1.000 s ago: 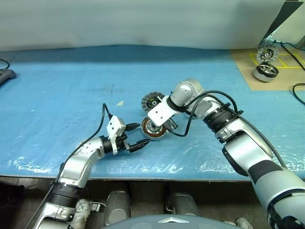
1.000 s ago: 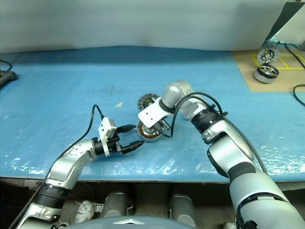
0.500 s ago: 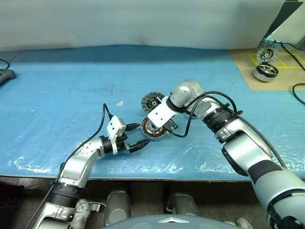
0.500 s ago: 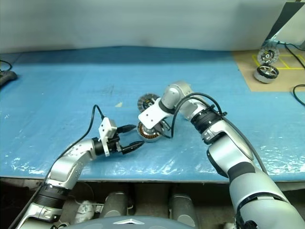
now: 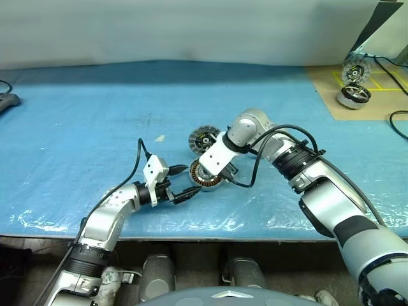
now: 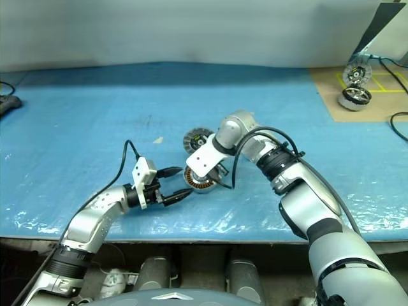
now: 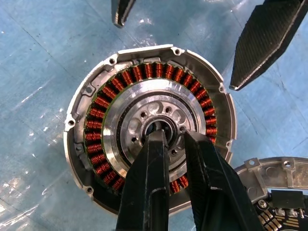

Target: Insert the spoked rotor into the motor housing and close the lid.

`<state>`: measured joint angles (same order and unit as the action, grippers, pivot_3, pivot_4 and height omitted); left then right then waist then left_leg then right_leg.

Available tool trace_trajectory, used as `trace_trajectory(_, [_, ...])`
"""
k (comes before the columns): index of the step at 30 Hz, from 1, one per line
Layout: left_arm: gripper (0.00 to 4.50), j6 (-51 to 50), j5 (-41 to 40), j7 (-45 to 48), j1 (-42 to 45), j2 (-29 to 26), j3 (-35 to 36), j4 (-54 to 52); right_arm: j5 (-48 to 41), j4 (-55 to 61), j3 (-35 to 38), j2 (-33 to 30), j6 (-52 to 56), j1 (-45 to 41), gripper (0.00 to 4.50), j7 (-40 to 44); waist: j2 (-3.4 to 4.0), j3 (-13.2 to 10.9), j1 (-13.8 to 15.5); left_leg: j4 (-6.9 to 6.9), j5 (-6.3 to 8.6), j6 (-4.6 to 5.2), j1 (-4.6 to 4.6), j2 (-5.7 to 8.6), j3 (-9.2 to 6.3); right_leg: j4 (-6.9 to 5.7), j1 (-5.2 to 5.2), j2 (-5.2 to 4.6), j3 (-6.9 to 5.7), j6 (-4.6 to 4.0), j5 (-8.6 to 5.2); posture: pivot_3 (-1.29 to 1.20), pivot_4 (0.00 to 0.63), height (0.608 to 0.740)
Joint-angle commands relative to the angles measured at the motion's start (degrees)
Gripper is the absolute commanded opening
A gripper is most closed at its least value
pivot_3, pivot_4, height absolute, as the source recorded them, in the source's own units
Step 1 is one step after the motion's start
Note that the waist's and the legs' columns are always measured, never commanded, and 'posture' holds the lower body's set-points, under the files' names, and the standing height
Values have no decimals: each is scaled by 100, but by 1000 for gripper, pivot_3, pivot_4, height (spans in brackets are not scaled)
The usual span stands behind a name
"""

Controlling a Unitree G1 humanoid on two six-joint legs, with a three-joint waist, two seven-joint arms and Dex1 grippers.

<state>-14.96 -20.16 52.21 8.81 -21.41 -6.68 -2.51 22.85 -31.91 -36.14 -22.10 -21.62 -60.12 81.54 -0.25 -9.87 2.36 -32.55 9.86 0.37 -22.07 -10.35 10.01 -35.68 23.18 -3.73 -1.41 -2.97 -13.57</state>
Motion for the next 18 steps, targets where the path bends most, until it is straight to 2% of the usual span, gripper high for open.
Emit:
trace_trajectory(1, [4500,93,-52,33,28,1,22,-97,-263,202,153,1,183,-146,614,189,0,0,1,1,0,0,-1,0,0,1,0,0,0,0,0,0,150,740])
trace_trajectory(8, [4500,81,-66,74,71,-16,34,-52,-831,911,430,-104,847,38,614,503,0,0,5,2,-7,12,-12,-1,0,2,10,1,-1,0,0,0,150,740])
trace_trajectory(12, [4500,31,-116,99,77,-46,69,-113,-1382,1517,842,-207,1745,277,614,522,0,0,16,2,-4,6,-11,-1,0,2,8,1,-1,0,0,0,150,740])
trace_trajectory(18, [4500,-114,-277,76,110,-128,211,-215,-1556,2708,1640,-777,2813,1352,614,-393,-1,-1,78,5,-3,5,-10,1,0,8,5,0,-1,0,0,0,150,740])
